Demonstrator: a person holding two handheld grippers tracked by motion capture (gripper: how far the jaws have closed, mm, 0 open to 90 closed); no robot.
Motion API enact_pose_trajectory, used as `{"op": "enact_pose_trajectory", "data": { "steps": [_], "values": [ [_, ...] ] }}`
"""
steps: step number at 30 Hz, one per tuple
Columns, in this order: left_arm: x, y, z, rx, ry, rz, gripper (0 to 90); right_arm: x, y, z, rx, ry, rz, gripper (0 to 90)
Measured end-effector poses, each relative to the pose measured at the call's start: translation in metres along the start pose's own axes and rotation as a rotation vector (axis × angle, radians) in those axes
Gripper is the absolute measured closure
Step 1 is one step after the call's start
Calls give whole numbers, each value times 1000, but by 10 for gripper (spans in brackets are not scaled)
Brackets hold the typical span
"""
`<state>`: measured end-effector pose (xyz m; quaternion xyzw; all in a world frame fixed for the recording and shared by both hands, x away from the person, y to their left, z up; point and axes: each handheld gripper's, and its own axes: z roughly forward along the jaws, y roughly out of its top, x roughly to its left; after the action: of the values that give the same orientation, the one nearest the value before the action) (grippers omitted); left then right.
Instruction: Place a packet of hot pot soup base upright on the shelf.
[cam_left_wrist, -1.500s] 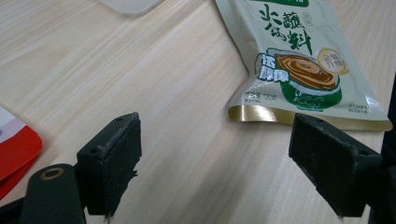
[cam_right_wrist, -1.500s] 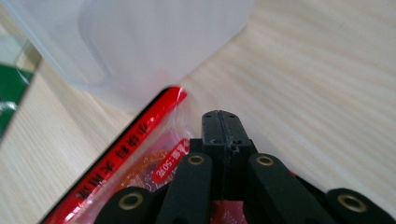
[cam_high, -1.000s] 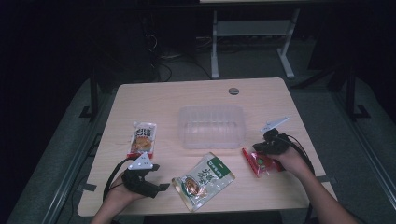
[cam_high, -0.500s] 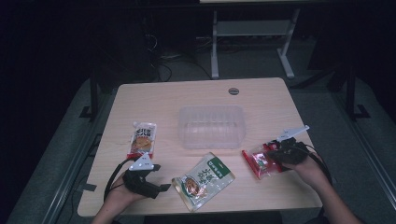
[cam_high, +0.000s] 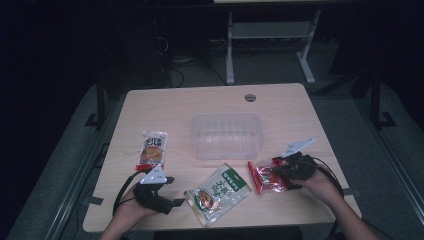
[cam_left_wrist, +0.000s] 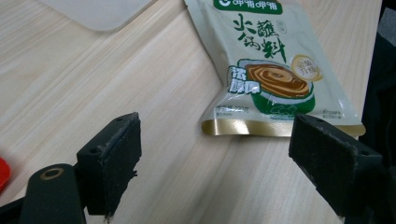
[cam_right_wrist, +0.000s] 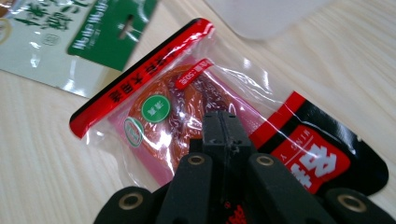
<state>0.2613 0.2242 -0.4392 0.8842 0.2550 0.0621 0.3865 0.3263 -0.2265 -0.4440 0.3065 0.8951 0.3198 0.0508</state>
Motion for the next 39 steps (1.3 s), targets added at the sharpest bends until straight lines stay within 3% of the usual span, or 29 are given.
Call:
{"op": "enact_pose_trajectory", "data": {
  "steps": [7,11,13,17,20,21,29,34,39],
  "values": [
    [-9,12,6,-37,-9,15,179,10,9,8,-7,30,-51,897],
    [-17,29,13,-67,-10,54,266,7,7,-1,-40,22,-21,882],
    [-19,33,16,-65,-17,55,362,6,5,-5,-49,19,-7,865],
    [-23,56,34,-78,-48,94,524,2,-2,-18,-77,-26,48,727],
    [-24,67,43,-71,-61,107,597,0,-4,-21,-84,-27,82,675],
    [-24,75,51,-67,-75,109,658,-3,-7,-24,-86,-31,104,637],
    [-28,98,86,-37,-139,141,889,-5,-28,-41,-106,-71,179,473],
    [-31,110,103,-28,-151,161,898,-9,-40,-49,-112,-88,215,399],
    [-31,120,122,-24,-156,173,897,-13,-50,-54,-110,-90,211,362]
  ]
}}
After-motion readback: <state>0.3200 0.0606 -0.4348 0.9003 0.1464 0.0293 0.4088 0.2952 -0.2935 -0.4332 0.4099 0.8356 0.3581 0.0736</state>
